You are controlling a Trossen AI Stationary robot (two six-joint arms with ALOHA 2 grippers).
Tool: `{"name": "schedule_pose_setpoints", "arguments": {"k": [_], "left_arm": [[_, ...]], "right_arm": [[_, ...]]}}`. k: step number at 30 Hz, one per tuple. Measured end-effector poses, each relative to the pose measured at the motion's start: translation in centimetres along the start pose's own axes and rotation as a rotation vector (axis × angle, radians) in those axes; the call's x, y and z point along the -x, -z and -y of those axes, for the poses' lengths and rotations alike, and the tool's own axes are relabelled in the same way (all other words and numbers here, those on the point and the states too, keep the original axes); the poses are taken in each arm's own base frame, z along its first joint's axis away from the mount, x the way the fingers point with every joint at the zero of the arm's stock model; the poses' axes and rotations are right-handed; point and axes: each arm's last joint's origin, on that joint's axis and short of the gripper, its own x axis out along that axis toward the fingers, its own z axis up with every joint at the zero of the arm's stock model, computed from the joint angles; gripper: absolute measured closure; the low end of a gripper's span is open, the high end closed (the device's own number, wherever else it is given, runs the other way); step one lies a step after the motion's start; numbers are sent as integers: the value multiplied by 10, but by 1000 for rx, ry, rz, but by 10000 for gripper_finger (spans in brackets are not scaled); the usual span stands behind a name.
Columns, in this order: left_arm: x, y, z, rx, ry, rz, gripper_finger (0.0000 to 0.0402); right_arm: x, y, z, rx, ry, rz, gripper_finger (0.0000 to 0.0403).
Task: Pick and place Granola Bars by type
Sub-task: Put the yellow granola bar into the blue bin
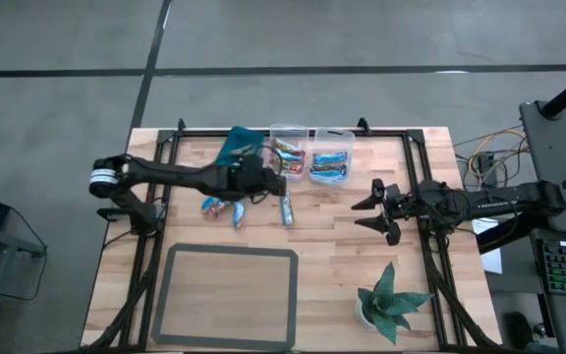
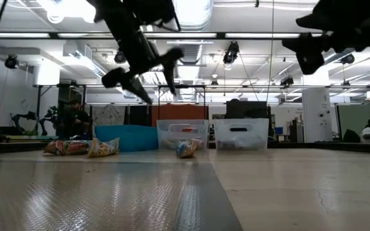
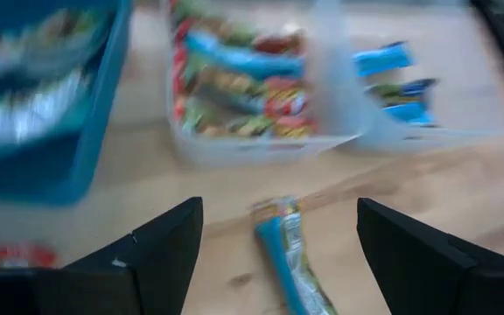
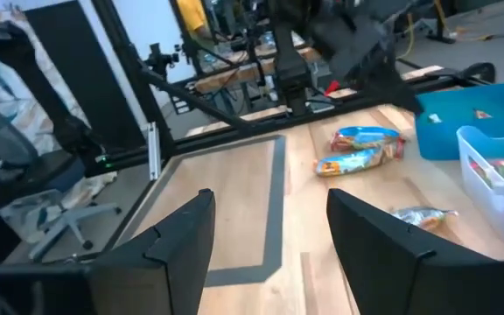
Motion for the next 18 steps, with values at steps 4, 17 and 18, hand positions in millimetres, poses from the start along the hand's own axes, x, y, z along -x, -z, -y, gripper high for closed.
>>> {"name": "schedule_pose_setpoints", "arguments": {"k": [4, 17, 18], "left_arm": [[-16, 19, 2, 65, -43, -29, 120], [-49, 55, 42, 127, -39, -131, 120], [-50, 55, 46, 130, -35, -132, 120]], "right_arm": [[7, 14, 1, -10, 31, 16, 193], [22, 44, 10, -53, 39, 77, 193], [23, 44, 10, -51, 38, 80, 193]]}}
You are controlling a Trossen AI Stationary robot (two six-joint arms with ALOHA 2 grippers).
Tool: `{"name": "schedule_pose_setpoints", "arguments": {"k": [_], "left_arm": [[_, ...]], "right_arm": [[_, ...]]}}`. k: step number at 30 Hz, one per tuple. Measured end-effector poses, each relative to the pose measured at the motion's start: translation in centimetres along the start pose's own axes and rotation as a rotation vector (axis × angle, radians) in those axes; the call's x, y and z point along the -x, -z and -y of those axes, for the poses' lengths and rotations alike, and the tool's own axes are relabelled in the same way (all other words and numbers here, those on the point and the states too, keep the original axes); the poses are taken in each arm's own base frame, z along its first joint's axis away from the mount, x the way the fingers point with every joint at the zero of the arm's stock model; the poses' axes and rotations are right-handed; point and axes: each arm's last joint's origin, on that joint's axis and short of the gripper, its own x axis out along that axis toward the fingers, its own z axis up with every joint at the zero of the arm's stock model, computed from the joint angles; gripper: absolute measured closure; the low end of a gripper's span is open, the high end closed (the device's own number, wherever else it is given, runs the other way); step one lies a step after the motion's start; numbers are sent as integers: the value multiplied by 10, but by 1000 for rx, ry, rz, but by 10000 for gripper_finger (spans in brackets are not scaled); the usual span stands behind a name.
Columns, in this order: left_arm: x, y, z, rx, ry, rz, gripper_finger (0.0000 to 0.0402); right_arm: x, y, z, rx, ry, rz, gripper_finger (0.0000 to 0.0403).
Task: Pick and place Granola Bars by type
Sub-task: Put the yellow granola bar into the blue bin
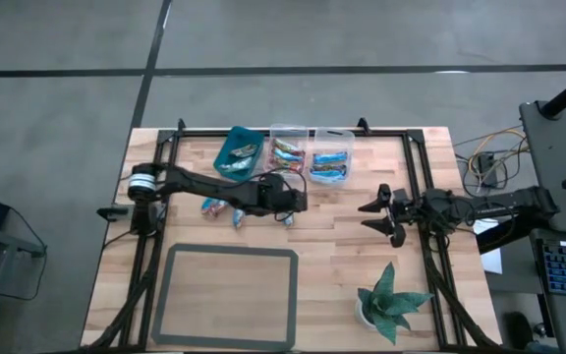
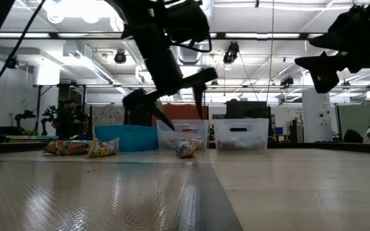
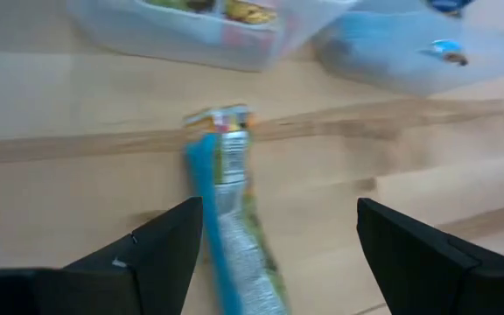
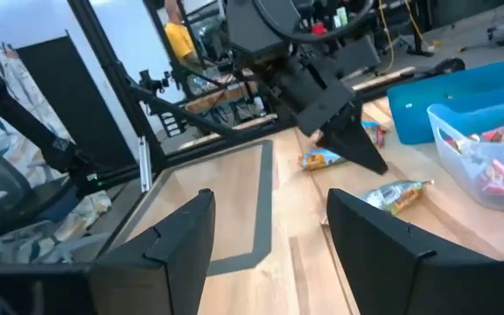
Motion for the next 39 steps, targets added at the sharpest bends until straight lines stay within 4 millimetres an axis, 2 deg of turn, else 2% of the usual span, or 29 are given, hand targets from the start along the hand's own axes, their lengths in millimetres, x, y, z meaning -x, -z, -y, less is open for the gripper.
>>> {"name": "schedule_pose_setpoints", "arguments": {"k": [7, 13, 17, 23, 26, 30, 39], "left_arm": [[-14, 6, 21, 89, 0, -2, 121], [-17, 18, 17, 50, -150, -15, 127], [-14, 28, 18, 47, -145, -5, 129], [-31, 43, 10, 39, -207, -29, 129], [-37, 48, 8, 38, -221, -55, 142], [-40, 50, 6, 23, -241, -71, 194], [-30, 47, 11, -90, -193, -130, 384]], "right_arm": [[2, -1, 0, 43, -3, 7, 193], [3, 4, 2, 10, 15, -38, 193], [3, 6, 2, -18, 25, -62, 193], [3, 6, 3, -46, 27, -66, 193], [3, 8, 3, -78, 35, -83, 193], [3, 12, 5, -78, 51, -120, 193], [2, 12, 5, -77, 54, -126, 193]]}}
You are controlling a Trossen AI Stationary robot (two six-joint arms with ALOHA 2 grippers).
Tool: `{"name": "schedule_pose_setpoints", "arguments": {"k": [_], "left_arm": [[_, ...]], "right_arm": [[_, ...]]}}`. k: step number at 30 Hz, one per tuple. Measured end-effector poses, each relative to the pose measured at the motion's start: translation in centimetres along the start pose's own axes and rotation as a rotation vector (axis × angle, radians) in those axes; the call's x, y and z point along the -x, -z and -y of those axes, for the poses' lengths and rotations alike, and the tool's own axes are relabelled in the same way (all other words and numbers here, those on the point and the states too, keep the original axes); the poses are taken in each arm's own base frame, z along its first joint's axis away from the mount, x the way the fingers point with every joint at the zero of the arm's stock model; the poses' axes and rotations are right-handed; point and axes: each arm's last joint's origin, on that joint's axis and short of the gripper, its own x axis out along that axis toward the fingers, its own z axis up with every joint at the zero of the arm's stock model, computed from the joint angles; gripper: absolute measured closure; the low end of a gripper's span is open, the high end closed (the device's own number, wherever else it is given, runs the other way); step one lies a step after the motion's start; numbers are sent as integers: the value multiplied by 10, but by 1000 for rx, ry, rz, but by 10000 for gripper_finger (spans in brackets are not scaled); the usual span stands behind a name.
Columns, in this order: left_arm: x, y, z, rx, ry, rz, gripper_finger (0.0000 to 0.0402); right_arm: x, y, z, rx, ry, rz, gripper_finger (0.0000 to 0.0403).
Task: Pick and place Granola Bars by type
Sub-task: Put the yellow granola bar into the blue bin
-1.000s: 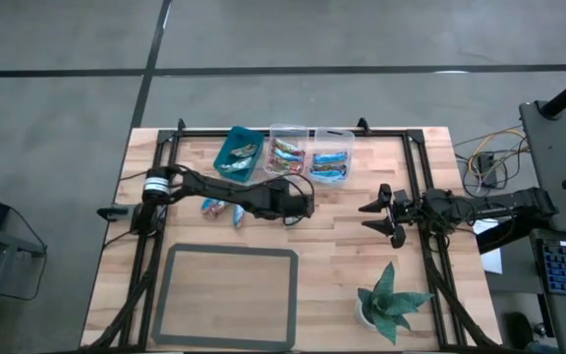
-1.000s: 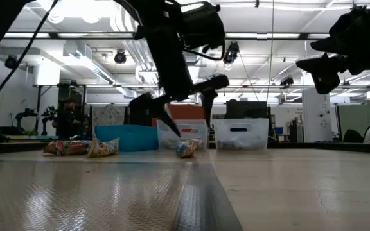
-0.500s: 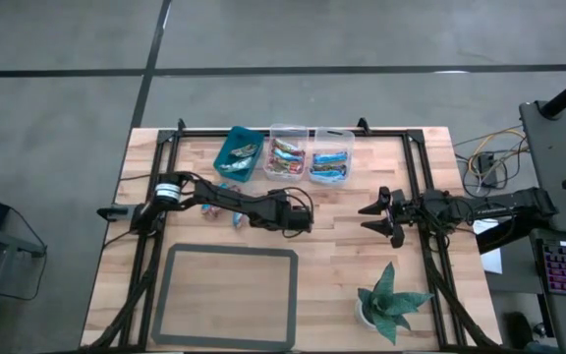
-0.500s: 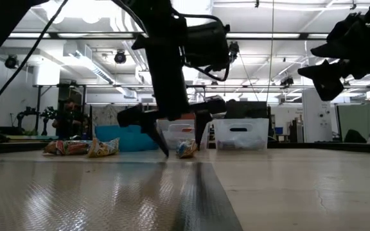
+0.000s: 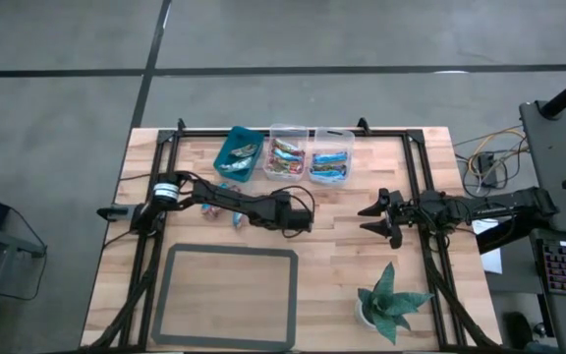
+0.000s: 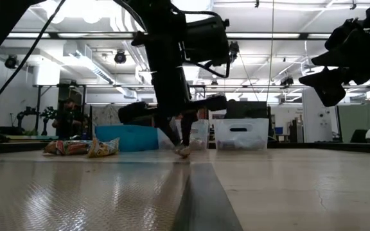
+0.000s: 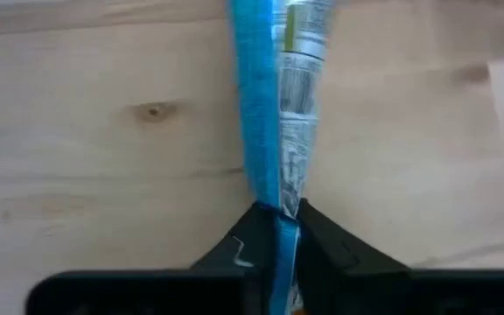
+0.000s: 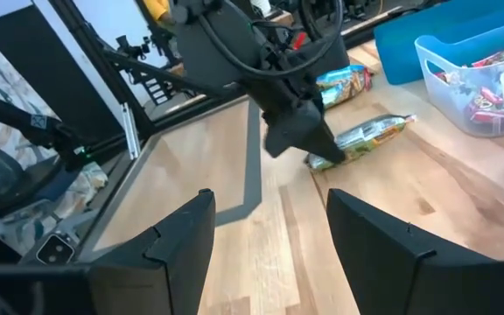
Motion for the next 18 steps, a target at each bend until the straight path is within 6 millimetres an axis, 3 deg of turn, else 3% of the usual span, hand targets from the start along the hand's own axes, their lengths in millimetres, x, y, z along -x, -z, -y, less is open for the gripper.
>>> {"name": "schedule_pose_setpoints", "arguments": {"k": [3, 10, 18], "left_arm": [[10, -4, 1, -60, 28, 0, 393], [56, -27, 1, -263, 139, 49, 399], [108, -51, -8, -600, 279, 45, 400]], "right_arm": [[0, 0, 0, 3, 1, 1, 193], [0, 0, 0, 3, 2, 1, 193], [0, 0, 0, 3, 1, 2, 193]]}}
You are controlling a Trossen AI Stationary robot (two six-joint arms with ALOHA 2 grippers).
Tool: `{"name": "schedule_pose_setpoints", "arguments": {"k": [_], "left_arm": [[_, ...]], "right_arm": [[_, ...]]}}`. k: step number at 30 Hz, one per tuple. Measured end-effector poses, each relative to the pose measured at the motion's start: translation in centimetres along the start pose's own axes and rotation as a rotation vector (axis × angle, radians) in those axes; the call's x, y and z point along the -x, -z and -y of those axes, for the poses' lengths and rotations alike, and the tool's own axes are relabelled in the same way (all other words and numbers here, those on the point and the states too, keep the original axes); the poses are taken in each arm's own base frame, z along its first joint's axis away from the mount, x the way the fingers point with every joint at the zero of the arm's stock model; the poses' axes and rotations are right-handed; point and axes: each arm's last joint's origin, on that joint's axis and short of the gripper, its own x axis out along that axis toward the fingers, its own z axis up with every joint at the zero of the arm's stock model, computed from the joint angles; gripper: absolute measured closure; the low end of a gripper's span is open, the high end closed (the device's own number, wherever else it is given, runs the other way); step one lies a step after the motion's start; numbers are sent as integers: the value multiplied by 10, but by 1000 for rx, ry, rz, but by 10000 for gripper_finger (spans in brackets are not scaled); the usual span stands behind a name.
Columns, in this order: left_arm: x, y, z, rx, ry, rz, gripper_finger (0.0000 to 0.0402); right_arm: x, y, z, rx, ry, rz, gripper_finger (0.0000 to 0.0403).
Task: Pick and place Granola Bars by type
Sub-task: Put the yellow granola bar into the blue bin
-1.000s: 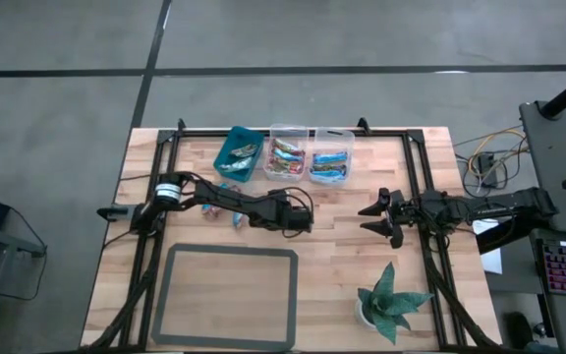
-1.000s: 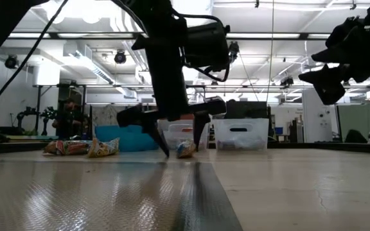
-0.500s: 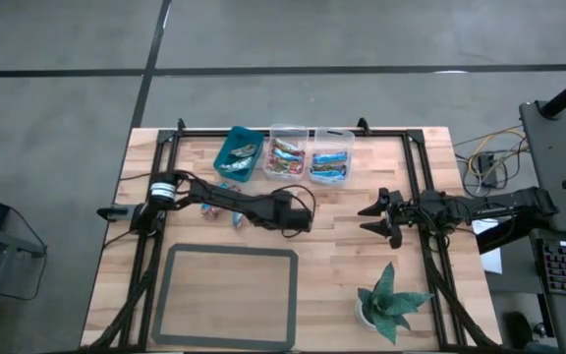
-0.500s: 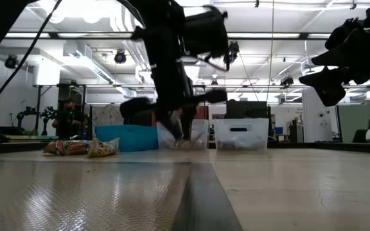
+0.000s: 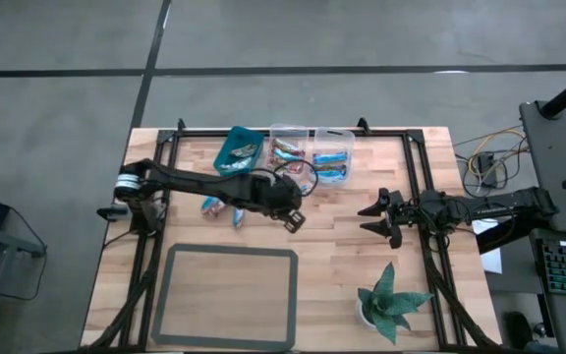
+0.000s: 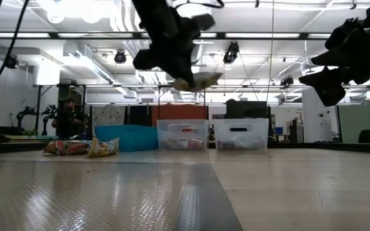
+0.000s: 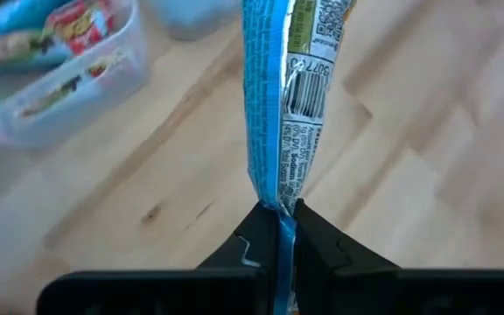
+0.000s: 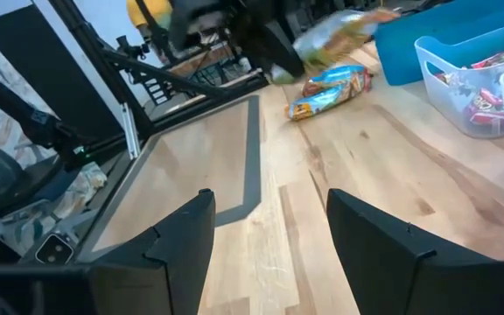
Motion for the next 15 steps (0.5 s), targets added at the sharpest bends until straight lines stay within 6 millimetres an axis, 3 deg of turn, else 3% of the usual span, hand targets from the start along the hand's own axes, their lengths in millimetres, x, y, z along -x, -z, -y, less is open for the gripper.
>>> {"name": "schedule_pose_setpoints", "arguments": {"k": [7, 15], "left_arm": [[40, -12, -26, -355, 97, -69, 401], [63, -19, -72, -748, 31, -201, 401]], "right_arm": [[0, 0, 0, 0, -1, -1, 193], [0, 0, 0, 0, 0, 0, 193]]}}
